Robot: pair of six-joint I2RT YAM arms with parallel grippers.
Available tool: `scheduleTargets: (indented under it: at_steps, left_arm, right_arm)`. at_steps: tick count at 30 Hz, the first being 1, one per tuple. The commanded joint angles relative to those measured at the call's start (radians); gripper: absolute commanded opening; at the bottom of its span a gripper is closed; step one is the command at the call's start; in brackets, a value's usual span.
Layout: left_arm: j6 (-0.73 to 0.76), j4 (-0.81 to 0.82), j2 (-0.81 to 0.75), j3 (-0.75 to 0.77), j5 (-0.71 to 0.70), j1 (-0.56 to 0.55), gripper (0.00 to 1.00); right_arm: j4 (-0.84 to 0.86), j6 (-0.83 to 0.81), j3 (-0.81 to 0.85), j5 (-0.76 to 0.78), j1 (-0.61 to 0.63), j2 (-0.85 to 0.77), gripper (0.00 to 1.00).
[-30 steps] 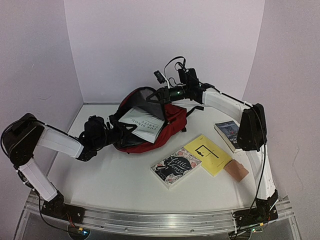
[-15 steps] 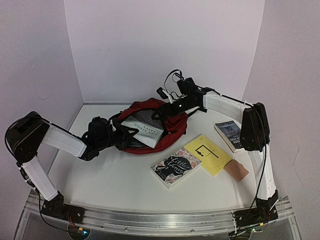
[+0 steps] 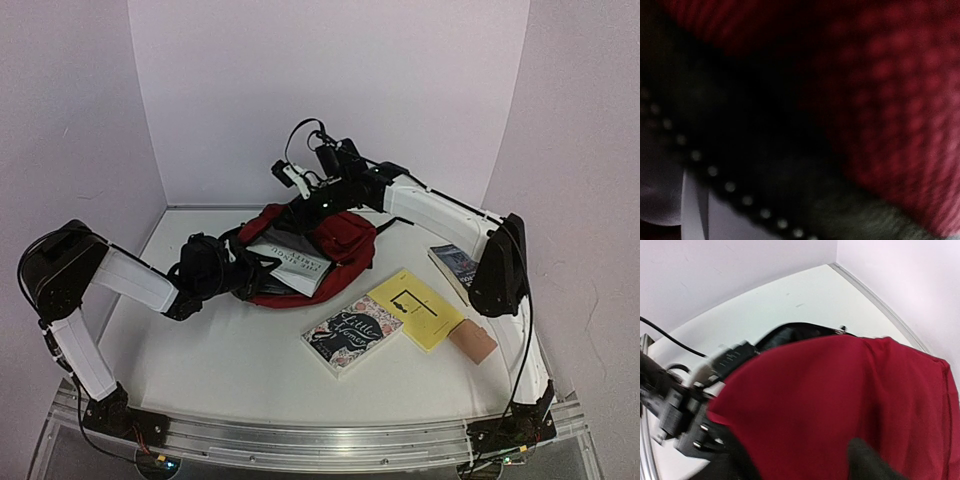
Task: Pack the student bag
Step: Place the book in the student bag.
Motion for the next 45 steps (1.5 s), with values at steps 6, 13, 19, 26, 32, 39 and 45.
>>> scheduleTargets:
  at_steps: [6, 13, 19, 26, 32, 39, 45]
  left_arm:
    - [-0.087, 0.253, 0.061, 0.007, 0.180, 0.065, 0.00]
    - [-0.102, 0.202, 0.116, 0.082, 0.267, 0.142, 0.17]
    - [-0.120, 0.216, 0.114, 0.042, 0.220, 0.153, 0.45]
    - [-0.127, 0.246, 0.045, -0.063, 0.050, 0.092, 0.56]
    - [-0.117, 0.248, 0.019, -0.082, -0.152, 0.006, 0.60]
    - [-0.148, 0.390, 0.109, -0.080, -0.311, -0.076, 0.57]
    - [-0.173, 0.603, 0.267, -0.044, -0.374, -0.088, 0.46]
  right_arm:
    - [-0.017, -0.079, -0.049, -0.027, 0.000, -0.048, 0.00]
    - [-0.016, -0.083, -0.147, -0.038, -0.012, -0.113, 0.00]
    - [-0.015, -0.031, -0.135, -0.055, -0.037, -0.120, 0.00]
    - [-0.013, 0.042, -0.064, -0.080, -0.042, -0.088, 0.00]
    - [-0.012, 0.106, -0.006, -0.119, -0.041, -0.052, 0.00]
    - [-0.005, 0.148, 0.027, -0.146, -0.041, -0.033, 0.00]
    - [0.001, 0.162, 0.020, -0.165, -0.041, -0.040, 0.00]
